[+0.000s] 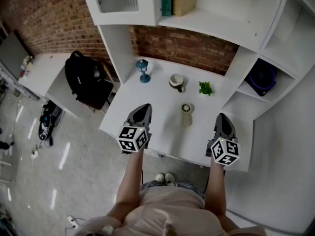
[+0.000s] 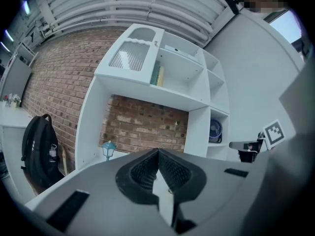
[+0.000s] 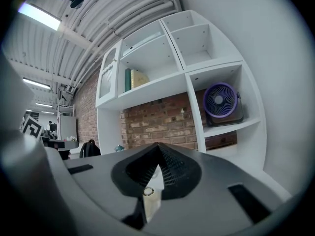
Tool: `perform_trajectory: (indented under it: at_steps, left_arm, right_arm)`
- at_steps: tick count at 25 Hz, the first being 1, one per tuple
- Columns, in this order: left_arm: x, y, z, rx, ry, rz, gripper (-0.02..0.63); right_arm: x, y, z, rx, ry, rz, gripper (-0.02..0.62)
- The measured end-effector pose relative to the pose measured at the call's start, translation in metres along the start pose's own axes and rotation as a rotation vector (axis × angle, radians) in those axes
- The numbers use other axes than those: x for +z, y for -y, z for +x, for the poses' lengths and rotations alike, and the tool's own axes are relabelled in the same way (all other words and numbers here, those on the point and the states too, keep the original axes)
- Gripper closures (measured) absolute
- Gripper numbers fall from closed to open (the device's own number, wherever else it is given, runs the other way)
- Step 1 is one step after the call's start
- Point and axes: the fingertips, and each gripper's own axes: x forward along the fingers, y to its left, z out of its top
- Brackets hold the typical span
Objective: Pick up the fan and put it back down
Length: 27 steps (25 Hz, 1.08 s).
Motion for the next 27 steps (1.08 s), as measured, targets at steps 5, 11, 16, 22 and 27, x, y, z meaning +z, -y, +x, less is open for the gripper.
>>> perform_trajectory:
  at_steps: [5, 11, 16, 22, 27]
  left_arm:
    - [-0.001, 0.003, -0.004, 0.003, 0.006, 0.005, 0.578]
    - [0.002, 0.006, -0.006, 0.01, 0.022, 0.005, 0.578]
    - [0.0, 0.004, -0.007, 0.015, 0.02, 0.003, 0.578]
    - [-0.003, 0.007, -0.004, 0.007, 0.019, -0.012, 0.578]
    - [-0.002, 0.009, -0.004, 0.001, 0.015, -0.019, 0.578]
  right_arm:
    - [-0.008, 0.008, -0.01, -0.017, 0.001, 0.009, 0.581]
    - [-0.006, 0.01, -0.01, -0.009, -0.009, -0.004, 0.581]
    - [-0.01, 0.009, -0.008, -0.001, -0.023, -0.006, 0.581]
    - [-0.011, 0.014, -0.008, -0.009, -0.04, -0.005, 0.581]
    - [-0.012, 0.012, -0.009, -0.007, -0.049, -0.008, 0.581]
